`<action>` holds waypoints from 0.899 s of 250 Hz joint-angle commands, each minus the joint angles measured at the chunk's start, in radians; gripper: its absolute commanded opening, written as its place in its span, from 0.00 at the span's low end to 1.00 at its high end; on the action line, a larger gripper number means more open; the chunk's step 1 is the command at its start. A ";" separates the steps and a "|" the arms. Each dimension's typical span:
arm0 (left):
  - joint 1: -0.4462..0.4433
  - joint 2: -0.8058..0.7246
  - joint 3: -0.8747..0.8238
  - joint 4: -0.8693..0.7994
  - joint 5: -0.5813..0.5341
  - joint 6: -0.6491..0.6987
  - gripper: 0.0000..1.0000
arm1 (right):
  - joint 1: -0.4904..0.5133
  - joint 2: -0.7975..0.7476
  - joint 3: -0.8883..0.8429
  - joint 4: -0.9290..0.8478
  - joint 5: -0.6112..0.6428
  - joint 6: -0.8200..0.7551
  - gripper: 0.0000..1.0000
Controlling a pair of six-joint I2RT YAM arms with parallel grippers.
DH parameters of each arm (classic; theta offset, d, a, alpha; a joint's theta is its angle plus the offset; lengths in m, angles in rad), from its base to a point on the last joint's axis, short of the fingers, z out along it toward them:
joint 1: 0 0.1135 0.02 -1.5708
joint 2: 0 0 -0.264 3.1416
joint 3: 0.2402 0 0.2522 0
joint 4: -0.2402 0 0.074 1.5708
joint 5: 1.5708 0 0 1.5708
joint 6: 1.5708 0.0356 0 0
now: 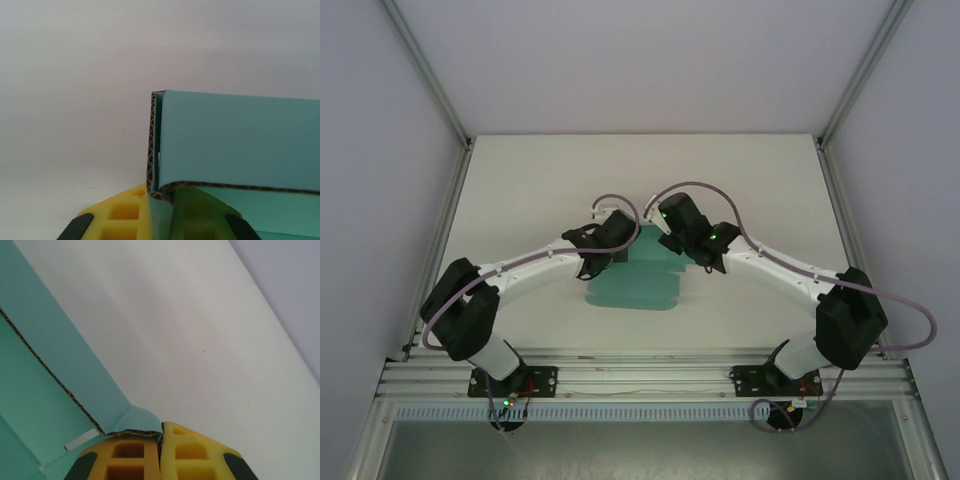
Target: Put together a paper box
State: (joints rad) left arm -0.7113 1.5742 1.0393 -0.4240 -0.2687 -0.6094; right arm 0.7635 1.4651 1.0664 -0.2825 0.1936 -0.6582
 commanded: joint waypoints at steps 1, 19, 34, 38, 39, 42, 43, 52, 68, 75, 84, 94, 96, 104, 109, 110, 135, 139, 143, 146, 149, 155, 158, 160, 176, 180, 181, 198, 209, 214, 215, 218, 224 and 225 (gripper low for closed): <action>-0.004 0.018 0.039 -0.009 0.021 0.014 0.00 | 0.008 -0.024 -0.075 0.148 0.078 -0.249 0.00; -0.003 0.034 0.044 -0.011 0.022 0.031 0.00 | 0.008 -0.024 -0.056 0.110 0.082 -0.335 0.00; -0.003 0.046 0.044 -0.010 0.031 0.039 0.00 | 0.005 -0.024 -0.015 -0.010 0.056 -0.420 0.03; -0.004 0.049 0.043 -0.007 0.031 0.039 0.00 | 0.005 -0.024 -0.010 -0.031 0.054 -0.445 0.03; -0.004 0.049 0.042 -0.007 0.031 0.038 0.00 | 0.005 -0.024 -0.010 -0.034 0.054 -0.450 0.03; -0.004 0.050 0.043 -0.006 0.032 0.036 0.00 | 0.005 -0.024 -0.008 -0.044 0.053 -0.465 0.03; -0.004 0.051 0.042 -0.006 0.032 0.035 0.00 | 0.006 -0.025 -0.008 -0.045 0.052 -0.469 0.03; -0.002 0.055 0.039 -0.005 0.028 0.022 0.00 | 0.006 -0.029 -0.005 -0.053 0.041 -0.479 0.03; -0.002 0.060 0.036 -0.002 0.022 0.000 0.00 | 0.005 -0.033 0.028 -0.100 -0.006 -0.401 0.03; -0.001 0.060 0.035 0.001 0.021 -0.010 0.00 | 0.005 -0.034 0.047 -0.136 -0.041 -0.340 0.03; -0.001 0.061 0.037 0.004 0.021 -0.021 0.00 | 0.005 -0.035 0.060 -0.157 -0.091 -0.245 0.03; 0.000 0.059 0.036 0.007 0.019 -0.030 0.00 | 0.006 -0.040 0.051 -0.156 -0.130 -0.156 0.03; 0.000 0.057 0.036 0.009 0.018 -0.033 0.00 | 0.007 -0.040 0.047 -0.154 -0.136 -0.138 0.03; 0.001 0.053 0.037 0.011 0.013 -0.047 0.00 | 0.007 -0.043 0.029 -0.134 -0.152 -0.059 0.03; 0.003 0.048 0.038 0.014 0.015 -0.054 0.00 | 0.007 -0.046 0.015 -0.111 -0.151 -0.008 0.03; 0.003 0.047 0.038 0.016 0.015 -0.055 0.00 | 0.007 -0.046 0.011 -0.105 -0.151 0.003 0.03; 0.009 0.023 0.035 0.034 0.010 -0.092 0.00 | 0.013 -0.065 -0.078 0.035 -0.084 0.272 0.06; 0.011 0.020 0.036 0.037 0.011 -0.098 0.00 | 0.013 -0.069 -0.092 0.067 -0.059 0.328 0.05; 0.010 0.017 0.035 0.039 0.009 -0.104 0.00 | 0.013 -0.074 -0.104 0.097 -0.041 0.386 0.04; 0.012 0.015 0.035 0.040 0.007 -0.110 0.00 | 0.013 -0.076 -0.112 0.118 -0.031 0.425 0.03; 0.012 0.013 0.037 0.041 0.004 -0.113 0.00 | 0.013 -0.079 -0.122 0.137 -0.023 0.461 0.03; 0.012 0.012 0.039 0.041 0.002 -0.119 0.00 | 0.015 -0.085 -0.136 0.170 -0.010 0.527 0.03; 0.012 0.012 0.041 0.043 0.002 -0.121 0.00 | 0.017 -0.088 -0.143 0.186 -0.007 0.561 0.05; 0.012 0.013 0.042 0.044 0.001 -0.121 0.00 | 0.019 -0.089 -0.147 0.196 -0.005 0.584 0.05; 0.012 0.019 0.053 0.043 -0.001 -0.130 0.00 | 0.021 -0.108 -0.191 0.291 -0.037 0.721 0.06; 0.012 0.021 0.056 0.042 -0.001 -0.131 0.00 | 0.023 -0.111 -0.204 0.320 -0.048 0.747 0.08; 0.012 0.021 0.057 0.042 0.000 -0.131 0.00 | 0.023 -0.112 -0.208 0.327 -0.050 0.753 0.08; 0.012 0.028 0.063 0.046 0.013 -0.132 0.00 | 0.022 -0.123 -0.259 0.430 -0.104 0.809 0.10; 0.012 0.027 0.061 0.055 0.024 -0.130 0.00 | 0.022 -0.122 -0.281 0.460 -0.117 0.813 0.12; 0.012 0.025 0.057 0.064 0.031 -0.127 0.00 | 0.023 -0.119 -0.287 0.466 -0.115 0.813 0.12; 0.012 0.024 0.057 0.066 0.032 -0.128 0.00 | 0.022 -0.119 -0.288 0.467 -0.114 0.813 0.12; 0.012 0.024 0.054 0.072 0.036 -0.126 0.00 | 0.023 -0.116 -0.290 0.469 -0.111 0.813 0.12; 0.012 0.020 0.045 0.086 0.045 -0.124 0.00 | 0.023 -0.110 -0.293 0.472 -0.100 0.815 0.12; 0.012 0.018 0.044 0.088 0.046 -0.124 0.00 | 0.022 -0.108 -0.293 0.472 -0.098 0.816 0.12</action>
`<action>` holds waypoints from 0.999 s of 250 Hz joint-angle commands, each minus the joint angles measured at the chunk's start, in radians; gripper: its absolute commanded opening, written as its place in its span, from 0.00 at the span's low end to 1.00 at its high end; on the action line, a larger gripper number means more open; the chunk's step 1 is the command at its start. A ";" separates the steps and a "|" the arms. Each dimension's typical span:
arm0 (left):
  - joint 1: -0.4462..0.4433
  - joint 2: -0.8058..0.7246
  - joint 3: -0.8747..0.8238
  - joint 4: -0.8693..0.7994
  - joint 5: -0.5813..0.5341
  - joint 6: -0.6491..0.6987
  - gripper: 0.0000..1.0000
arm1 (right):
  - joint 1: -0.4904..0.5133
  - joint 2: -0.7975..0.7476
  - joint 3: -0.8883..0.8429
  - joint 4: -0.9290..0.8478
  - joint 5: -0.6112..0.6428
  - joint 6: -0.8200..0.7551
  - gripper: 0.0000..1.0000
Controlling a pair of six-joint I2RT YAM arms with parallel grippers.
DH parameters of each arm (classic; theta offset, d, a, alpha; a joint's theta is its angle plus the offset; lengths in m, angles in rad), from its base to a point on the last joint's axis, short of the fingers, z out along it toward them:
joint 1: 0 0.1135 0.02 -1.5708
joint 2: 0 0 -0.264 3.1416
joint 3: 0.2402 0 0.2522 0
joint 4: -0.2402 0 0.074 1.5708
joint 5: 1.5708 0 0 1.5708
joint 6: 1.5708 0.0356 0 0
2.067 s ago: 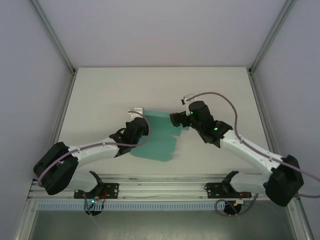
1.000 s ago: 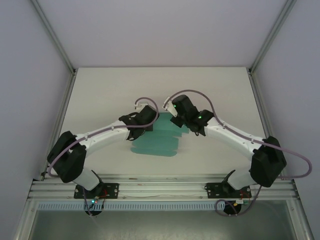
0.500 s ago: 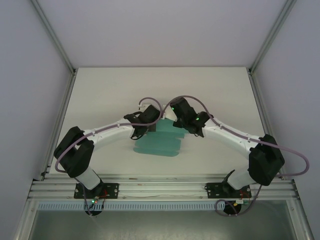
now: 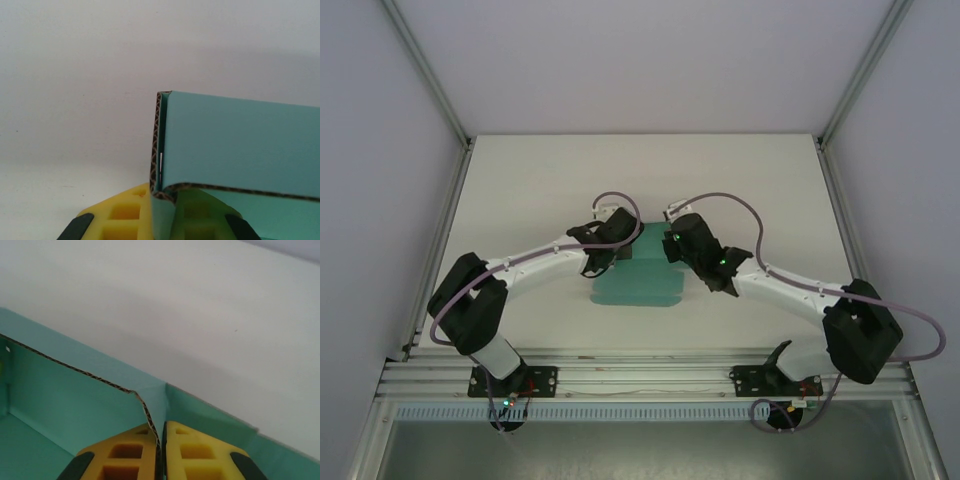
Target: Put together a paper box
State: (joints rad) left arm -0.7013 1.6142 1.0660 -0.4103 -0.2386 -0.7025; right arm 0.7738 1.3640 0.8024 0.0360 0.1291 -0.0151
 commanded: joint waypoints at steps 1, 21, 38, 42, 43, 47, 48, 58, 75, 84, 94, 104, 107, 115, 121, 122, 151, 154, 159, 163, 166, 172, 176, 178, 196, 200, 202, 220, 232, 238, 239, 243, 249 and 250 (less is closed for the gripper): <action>0.002 -0.022 0.017 0.076 0.017 -0.031 0.00 | 0.012 -0.006 -0.031 0.155 -0.031 0.174 0.13; 0.000 -0.039 -0.009 0.128 0.039 -0.025 0.00 | 0.012 0.019 -0.041 0.199 -0.015 0.205 0.13; -0.001 -0.049 -0.024 0.160 0.049 -0.018 0.00 | 0.012 0.041 -0.056 0.287 -0.030 0.254 0.13; -0.001 -0.052 -0.028 0.164 0.049 -0.020 0.00 | 0.012 0.046 -0.060 0.312 -0.038 0.264 0.14; -0.001 -0.052 -0.028 0.164 0.049 -0.020 0.00 | 0.012 0.046 -0.061 0.318 -0.041 0.268 0.14; -0.001 -0.054 -0.029 0.166 0.049 -0.020 0.00 | 0.012 0.051 -0.064 0.342 -0.052 0.276 0.14; -0.001 -0.054 -0.029 0.166 0.050 -0.020 0.00 | 0.012 0.053 -0.063 0.349 -0.055 0.278 0.14; -0.001 -0.058 -0.031 0.166 0.047 -0.019 0.00 | 0.013 0.064 -0.073 0.403 -0.069 0.301 0.17; 0.000 -0.067 -0.036 0.164 0.039 -0.020 0.00 | 0.013 0.073 -0.076 0.441 -0.072 0.306 0.17; -0.001 -0.073 -0.040 0.164 0.032 -0.021 0.00 | 0.013 0.068 -0.073 0.430 -0.070 0.298 0.20; -0.001 -0.083 -0.048 0.170 0.029 -0.019 0.00 | 0.013 0.054 -0.073 0.401 -0.055 0.288 0.26; -0.001 -0.093 -0.055 0.176 0.020 -0.015 0.00 | 0.014 0.029 -0.081 0.368 -0.041 0.271 0.35; -0.001 -0.096 -0.059 0.179 0.019 -0.013 0.00 | 0.013 0.019 -0.084 0.356 -0.032 0.265 0.39; -0.001 -0.103 -0.065 0.182 0.011 -0.010 0.00 | 0.013 -0.016 -0.091 0.317 -0.004 0.258 0.49; -0.001 -0.108 -0.069 0.182 0.002 -0.008 0.00 | 0.012 -0.048 -0.103 0.287 0.022 0.255 0.57; -0.001 -0.109 -0.069 0.183 0.001 -0.007 0.00 | 0.013 -0.054 -0.106 0.283 0.027 0.255 0.58; -0.001 -0.126 -0.091 0.204 -0.015 0.019 0.00 | 0.012 -0.263 -0.174 0.141 0.130 0.241 0.78; -0.001 -0.128 -0.094 0.207 -0.017 0.022 0.00 | 0.012 -0.288 -0.182 0.127 0.134 0.239 0.79; -0.001 -0.130 -0.096 0.211 -0.020 0.024 0.00 | 0.012 -0.332 -0.193 0.102 0.143 0.235 0.82; -0.001 -0.131 -0.099 0.214 -0.024 0.026 0.00 | 0.012 -0.367 -0.200 0.082 0.144 0.234 0.84; -0.001 -0.132 -0.102 0.217 -0.025 0.029 0.00 | 0.012 -0.394 -0.206 0.067 0.149 0.236 0.86; -0.001 -0.135 -0.106 0.225 -0.026 0.038 0.00 | 0.012 -0.448 -0.218 0.036 0.153 0.239 0.89; -0.001 -0.135 -0.108 0.230 -0.028 0.042 0.00 | 0.012 -0.484 -0.227 0.019 0.158 0.239 0.92; 0.000 -0.137 -0.110 0.231 -0.028 0.043 0.00 | 0.012 -0.501 -0.231 0.010 0.159 0.240 0.93; -0.001 -0.146 -0.122 0.249 -0.038 0.052 0.00 | 0.010 -0.646 -0.275 -0.066 0.192 0.248 1.00; 0.000 -0.148 -0.125 0.254 -0.041 0.054 0.00 | 0.009 -0.675 -0.281 -0.089 0.212 0.256 1.00; 0.000 -0.150 -0.127 0.255 -0.041 0.053 0.00 | 0.009 -0.689 -0.284 -0.102 0.221 0.261 1.00; 0.000 -0.164 -0.144 0.286 -0.042 0.063 0.00 | -0.006 -0.788 -0.297 -0.225 0.284 0.293 1.00; 0.000 -0.173 -0.152 0.303 -0.040 0.069 0.00 | -0.019 -0.833 -0.299 -0.302 0.299 0.319 1.00; 0.000 -0.178 -0.159 0.313 -0.037 0.077 0.00 | -0.025 -0.847 -0.299 -0.333 0.297 0.335 1.00; 0.000 -0.179 -0.160 0.315 -0.037 0.078 0.00 | -0.026 -0.849 -0.300 -0.338 0.297 0.337 1.00; 0.001 -0.182 -0.161 0.321 -0.039 0.079 0.00 | -0.032 -0.858 -0.301 -0.353 0.291 0.346 1.00; 0.000 -0.187 -0.165 0.328 -0.037 0.081 0.00 | -0.039 -0.863 -0.303 -0.369 0.280 0.356 1.00; 0.000 -0.187 -0.165 0.329 -0.037 0.081 0.00 | -0.040 -0.863 -0.303 -0.371 0.278 0.357 1.00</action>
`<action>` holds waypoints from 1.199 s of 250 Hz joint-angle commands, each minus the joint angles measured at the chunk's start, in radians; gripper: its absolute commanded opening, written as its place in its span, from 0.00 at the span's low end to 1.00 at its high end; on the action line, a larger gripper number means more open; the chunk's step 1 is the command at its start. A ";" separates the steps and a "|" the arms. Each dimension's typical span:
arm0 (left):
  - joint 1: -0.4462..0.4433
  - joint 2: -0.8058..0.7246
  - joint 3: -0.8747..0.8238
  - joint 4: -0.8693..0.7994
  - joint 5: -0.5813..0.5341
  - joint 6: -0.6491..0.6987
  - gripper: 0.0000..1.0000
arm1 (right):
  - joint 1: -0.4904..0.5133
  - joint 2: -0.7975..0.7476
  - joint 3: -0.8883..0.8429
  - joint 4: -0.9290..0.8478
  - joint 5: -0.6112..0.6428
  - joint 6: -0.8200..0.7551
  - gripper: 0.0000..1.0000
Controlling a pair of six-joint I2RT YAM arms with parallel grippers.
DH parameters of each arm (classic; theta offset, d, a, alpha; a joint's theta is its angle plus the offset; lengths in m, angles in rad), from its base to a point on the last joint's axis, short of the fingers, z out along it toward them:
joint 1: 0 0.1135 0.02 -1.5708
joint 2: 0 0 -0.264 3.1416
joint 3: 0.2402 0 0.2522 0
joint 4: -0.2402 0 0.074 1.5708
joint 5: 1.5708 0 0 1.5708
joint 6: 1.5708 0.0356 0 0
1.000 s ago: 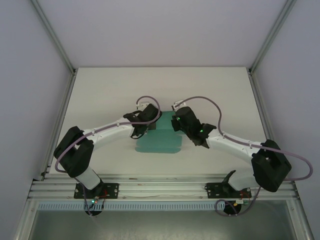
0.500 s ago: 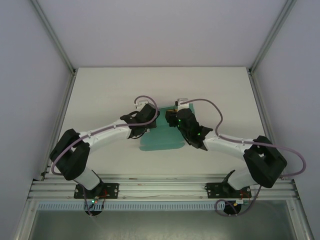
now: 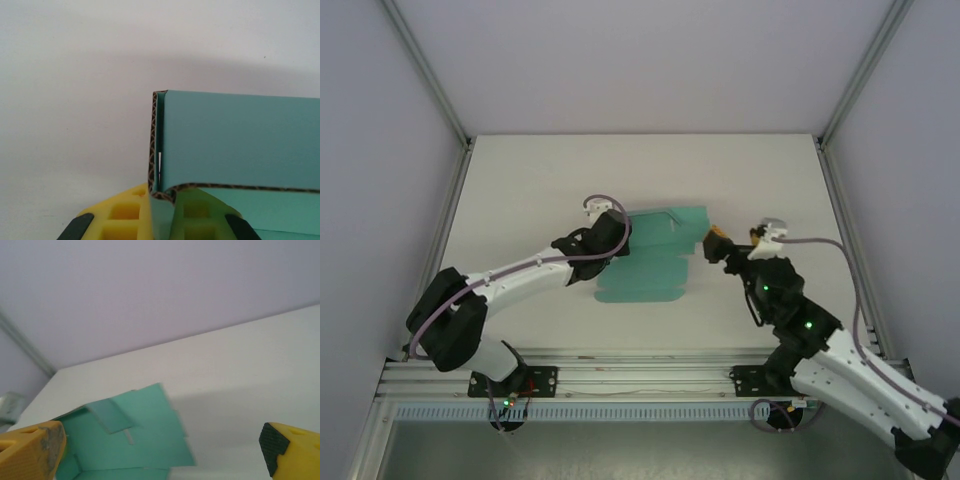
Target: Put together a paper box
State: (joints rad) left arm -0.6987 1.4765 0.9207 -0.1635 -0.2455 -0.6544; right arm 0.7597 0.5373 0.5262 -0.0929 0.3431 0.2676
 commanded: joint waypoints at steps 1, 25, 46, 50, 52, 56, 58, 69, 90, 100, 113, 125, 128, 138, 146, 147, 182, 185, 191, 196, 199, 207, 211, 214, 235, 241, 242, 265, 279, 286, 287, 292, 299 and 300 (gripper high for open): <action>-0.002 -0.050 -0.021 0.083 -0.029 0.034 0.00 | -0.027 -0.037 -0.028 -0.243 0.061 0.075 1.00; -0.002 -0.071 -0.048 0.130 -0.022 0.050 0.00 | -0.057 -0.014 -0.042 -0.234 -0.011 0.095 1.00; -0.002 -0.090 -0.074 0.169 -0.022 0.063 0.00 | -0.086 0.057 -0.049 -0.194 -0.066 0.109 1.00; -0.002 -0.094 -0.076 0.174 -0.024 0.065 0.00 | -0.092 0.074 -0.048 -0.187 -0.075 0.110 1.00; -0.002 -0.095 -0.079 0.177 -0.024 0.066 0.00 | -0.093 0.083 -0.047 -0.183 -0.081 0.109 1.00; -0.002 -0.098 -0.082 0.183 -0.024 0.072 0.00 | -0.097 0.099 -0.045 -0.174 -0.090 0.106 1.00; -0.002 -0.100 -0.083 0.185 -0.023 0.074 0.00 | -0.098 0.108 -0.044 -0.170 -0.094 0.105 1.00; -0.002 -0.108 -0.090 0.195 -0.026 0.080 0.00 | -0.103 0.152 -0.039 -0.143 -0.112 0.097 1.00; -0.002 -0.125 -0.107 0.219 -0.027 0.091 0.00 | -0.104 0.218 -0.029 -0.086 -0.168 0.057 1.00; -0.002 -0.134 -0.119 0.236 -0.025 0.093 0.00 | -0.106 0.244 -0.025 -0.061 -0.189 0.045 1.00; -0.002 -0.143 -0.130 0.254 -0.022 0.096 0.00 | -0.106 0.274 -0.020 -0.038 -0.203 0.033 1.00; -0.002 -0.149 -0.134 0.261 -0.020 0.097 0.00 | -0.106 0.296 -0.018 -0.025 -0.206 0.030 1.00; -0.002 -0.150 -0.135 0.262 -0.020 0.097 0.00 | -0.107 0.302 -0.018 -0.022 -0.204 0.029 1.00; -0.002 -0.154 -0.133 0.262 -0.018 0.098 0.00 | -0.108 0.316 -0.016 -0.011 -0.202 0.024 1.00; -0.002 -0.156 -0.134 0.263 -0.014 0.098 0.00 | -0.108 0.325 -0.016 -0.002 -0.200 0.022 1.00; -0.002 -0.156 -0.135 0.264 -0.013 0.098 0.00 | -0.109 0.326 -0.015 -0.001 -0.200 0.021 1.00; -0.002 -0.154 -0.145 0.286 0.007 0.126 0.00 | -0.111 0.341 -0.023 0.060 -0.220 0.002 1.00; -0.002 -0.153 -0.145 0.289 0.010 0.127 0.00 | -0.112 0.342 -0.023 0.067 -0.220 0.001 0.99; -0.002 -0.153 -0.147 0.293 0.014 0.130 0.00 | -0.112 0.342 -0.026 0.077 -0.221 -0.001 1.00; -0.004 -0.153 -0.149 0.297 0.017 0.131 0.00 | -0.112 0.343 -0.027 0.085 -0.220 -0.005 1.00; -0.003 -0.153 -0.151 0.299 0.018 0.132 0.00 | -0.112 0.343 -0.027 0.090 -0.220 -0.007 1.00; -0.004 -0.151 -0.152 0.304 0.024 0.135 0.00 | -0.112 0.343 -0.029 0.096 -0.218 -0.015 1.00; -0.003 -0.151 -0.154 0.306 0.026 0.136 0.00 | -0.112 0.345 -0.028 0.100 -0.216 -0.020 1.00; -0.003 -0.149 -0.156 0.307 0.028 0.137 0.00 | -0.111 0.345 -0.027 0.102 -0.214 -0.022 1.00; -0.002 -0.144 -0.157 0.309 0.036 0.138 0.00 | -0.112 0.350 -0.028 0.127 -0.221 -0.048 1.00; -0.003 -0.143 -0.156 0.309 0.038 0.139 0.00 | -0.113 0.354 -0.028 0.135 -0.233 -0.057 1.00; -0.003 -0.146 -0.157 0.309 0.038 0.139 0.00 | -0.114 0.354 -0.028 0.137 -0.235 -0.059 1.00; -0.003 -0.136 -0.153 0.312 0.048 0.145 0.00 | -0.113 0.377 -0.029 0.183 -0.298 -0.089 1.00; -0.004 -0.134 -0.153 0.314 0.055 0.149 0.00 | -0.113 0.402 -0.020 0.200 -0.322 -0.107 1.00; -0.004 -0.133 -0.154 0.314 0.057 0.150 0.00 | -0.113 0.415 -0.012 0.200 -0.325 -0.119 1.00; -0.004 -0.133 -0.154 0.315 0.057 0.149 0.00 | -0.114 0.418 -0.012 0.200 -0.325 -0.120 1.00; -0.003 -0.131 -0.153 0.314 0.058 0.149 0.00 | -0.114 0.430 -0.003 0.198 -0.323 -0.127 1.00; -0.004 -0.131 -0.153 0.315 0.062 0.154 0.00 | -0.112 0.441 0.005 0.196 -0.318 -0.132 1.00; -0.004 -0.131 -0.153 0.315 0.063 0.155 0.00 | -0.113 0.444 0.007 0.196 -0.318 -0.135 1.00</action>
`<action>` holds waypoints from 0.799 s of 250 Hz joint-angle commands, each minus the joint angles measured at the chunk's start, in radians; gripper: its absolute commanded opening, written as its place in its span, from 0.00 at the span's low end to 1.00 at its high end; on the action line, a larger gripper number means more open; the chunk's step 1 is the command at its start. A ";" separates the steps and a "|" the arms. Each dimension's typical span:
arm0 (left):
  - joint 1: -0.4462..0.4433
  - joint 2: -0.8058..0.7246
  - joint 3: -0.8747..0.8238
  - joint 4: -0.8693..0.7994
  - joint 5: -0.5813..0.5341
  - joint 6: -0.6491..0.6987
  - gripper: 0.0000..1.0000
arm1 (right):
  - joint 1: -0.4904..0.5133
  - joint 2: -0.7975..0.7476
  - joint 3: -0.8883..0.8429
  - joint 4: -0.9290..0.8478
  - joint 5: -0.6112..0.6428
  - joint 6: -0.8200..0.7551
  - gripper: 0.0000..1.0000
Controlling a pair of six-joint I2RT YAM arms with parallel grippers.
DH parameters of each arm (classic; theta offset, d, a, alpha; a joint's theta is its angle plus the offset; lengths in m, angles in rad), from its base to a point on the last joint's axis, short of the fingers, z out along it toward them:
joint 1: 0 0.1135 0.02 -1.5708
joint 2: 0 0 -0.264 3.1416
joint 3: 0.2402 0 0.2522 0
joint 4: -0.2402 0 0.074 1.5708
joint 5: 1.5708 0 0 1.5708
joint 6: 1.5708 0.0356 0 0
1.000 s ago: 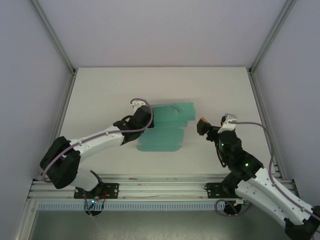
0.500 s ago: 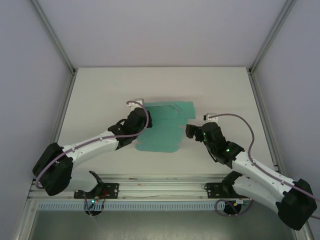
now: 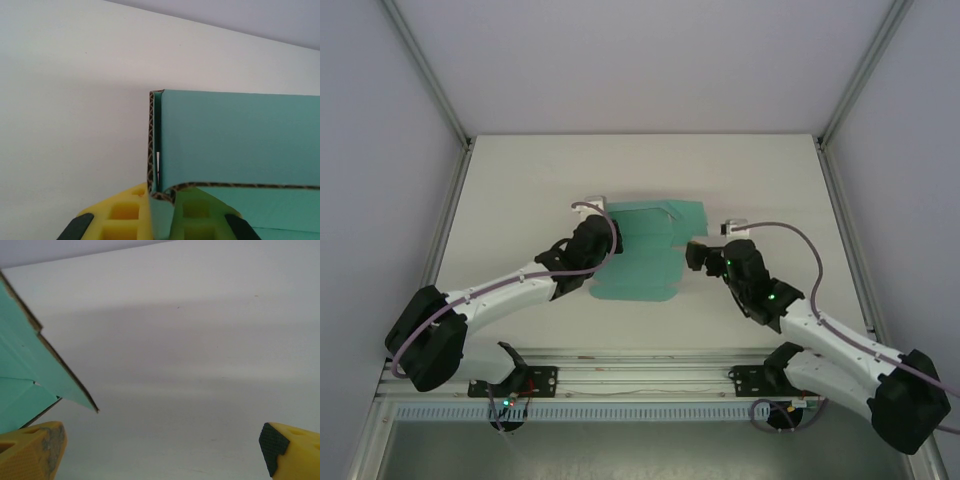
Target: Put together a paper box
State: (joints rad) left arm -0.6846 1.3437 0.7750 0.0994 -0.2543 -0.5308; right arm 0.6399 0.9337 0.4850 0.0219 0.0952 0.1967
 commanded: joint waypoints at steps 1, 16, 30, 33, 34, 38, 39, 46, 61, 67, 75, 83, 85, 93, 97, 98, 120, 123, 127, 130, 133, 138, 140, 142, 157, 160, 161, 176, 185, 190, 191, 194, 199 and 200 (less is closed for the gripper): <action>-0.018 0.002 -0.007 0.052 0.072 0.033 0.00 | 0.007 0.051 0.051 0.080 -0.068 -0.064 1.00; -0.020 0.002 -0.009 0.052 0.081 0.035 0.00 | 0.007 0.080 0.066 0.089 -0.060 -0.076 1.00; -0.022 0.001 -0.014 0.060 0.093 0.040 0.00 | 0.006 0.099 0.074 0.103 -0.064 -0.084 1.00; -0.022 0.000 -0.015 0.061 0.095 0.040 0.00 | 0.006 0.103 0.075 0.110 -0.067 -0.085 1.00; -0.022 0.000 -0.015 0.061 0.094 0.039 0.00 | 0.007 0.105 0.075 0.111 -0.068 -0.086 1.00; -0.023 0.000 -0.017 0.063 0.094 0.039 0.00 | 0.006 0.108 0.078 0.117 -0.072 -0.088 1.00; -0.023 0.000 -0.016 0.064 0.095 0.039 0.00 | 0.007 0.110 0.077 0.119 -0.074 -0.088 1.00; -0.024 0.001 -0.018 0.066 0.095 0.043 0.00 | 0.007 0.117 0.080 0.130 -0.081 -0.091 1.00; -0.027 0.005 -0.015 0.057 0.087 0.042 0.00 | 0.007 0.126 0.085 0.148 -0.086 -0.090 1.00; -0.026 0.006 -0.014 0.054 0.085 0.042 0.00 | 0.007 0.127 0.087 0.154 -0.088 -0.091 1.00; -0.028 0.009 -0.013 0.050 0.082 0.042 0.00 | 0.007 0.129 0.088 0.157 -0.089 -0.093 1.00; -0.029 0.013 -0.010 0.046 0.081 0.042 0.00 | 0.008 0.128 0.089 0.160 -0.091 -0.096 1.00; -0.028 0.014 -0.009 0.045 0.081 0.042 0.00 | 0.008 0.128 0.090 0.160 -0.091 -0.098 1.00; -0.032 0.017 -0.006 0.041 0.079 0.038 0.00 | 0.007 0.128 0.090 0.164 -0.094 -0.101 1.00; -0.029 0.018 -0.005 0.039 0.080 0.037 0.00 | 0.007 0.128 0.090 0.166 -0.095 -0.102 1.00; -0.029 0.019 -0.004 0.039 0.080 0.034 0.00 | 0.007 0.128 0.090 0.166 -0.095 -0.103 1.00; -0.030 0.031 0.006 0.029 0.082 0.029 0.00 | 0.008 0.117 0.076 0.197 -0.104 -0.122 0.99; -0.030 0.033 0.008 0.028 0.085 0.027 0.00 | 0.007 0.115 0.070 0.204 -0.104 -0.125 1.00; -0.030 0.035 0.010 0.027 0.088 0.027 0.00 | 0.009 0.110 0.064 0.218 -0.102 -0.129 1.00; -0.030 0.037 0.010 0.027 0.090 0.026 0.00 | 0.009 0.107 0.058 0.231 -0.102 -0.134 1.00; -0.030 0.038 0.011 0.026 0.093 0.026 0.00 | 0.008 0.106 0.052 0.245 -0.103 -0.139 1.00; -0.030 0.041 0.010 0.030 0.100 0.026 0.00 | 0.008 0.101 0.043 0.266 -0.106 -0.152 1.00; -0.030 0.042 0.010 0.030 0.102 0.025 0.00 | 0.007 0.099 0.039 0.274 -0.107 -0.155 1.00; -0.030 0.043 0.010 0.030 0.106 0.027 0.00 | 0.007 0.098 0.035 0.282 -0.109 -0.158 1.00; -0.032 0.050 0.014 0.037 0.121 0.029 0.00 | 0.007 0.096 0.026 0.308 -0.143 -0.193 1.00; -0.032 0.051 0.014 0.038 0.125 0.030 0.00 | 0.009 0.096 0.028 0.305 -0.151 -0.199 1.00; -0.032 0.052 0.014 0.038 0.126 0.030 0.00 | 0.008 0.097 0.029 0.303 -0.155 -0.202 1.00; -0.035 0.061 0.024 0.033 0.136 0.034 0.00 | 0.007 0.107 0.044 0.284 -0.206 -0.228 1.00; -0.036 0.069 0.035 0.022 0.138 0.030 0.00 | 0.008 0.115 0.048 0.285 -0.233 -0.243 0.98; -0.036 0.072 0.041 0.013 0.138 0.024 0.00 | 0.009 0.118 0.050 0.282 -0.236 -0.246 0.98; -0.036 0.073 0.042 0.011 0.137 0.022 0.00 | 0.008 0.119 0.051 0.281 -0.236 -0.246 0.97; -0.036 0.075 0.046 0.007 0.135 0.020 0.00 | 0.007 0.119 0.053 0.276 -0.230 -0.245 0.97; -0.036 0.078 0.051 0.000 0.135 0.020 0.00 | 0.008 0.120 0.060 0.265 -0.217 -0.241 0.97; -0.036 0.078 0.052 -0.001 0.136 0.021 0.00 | 0.008 0.121 0.061 0.263 -0.214 -0.241 0.97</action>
State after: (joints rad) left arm -0.6758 1.3911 0.7631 0.0948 -0.2958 -0.5232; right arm 0.6270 1.0462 0.5098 0.1555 0.0208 0.0013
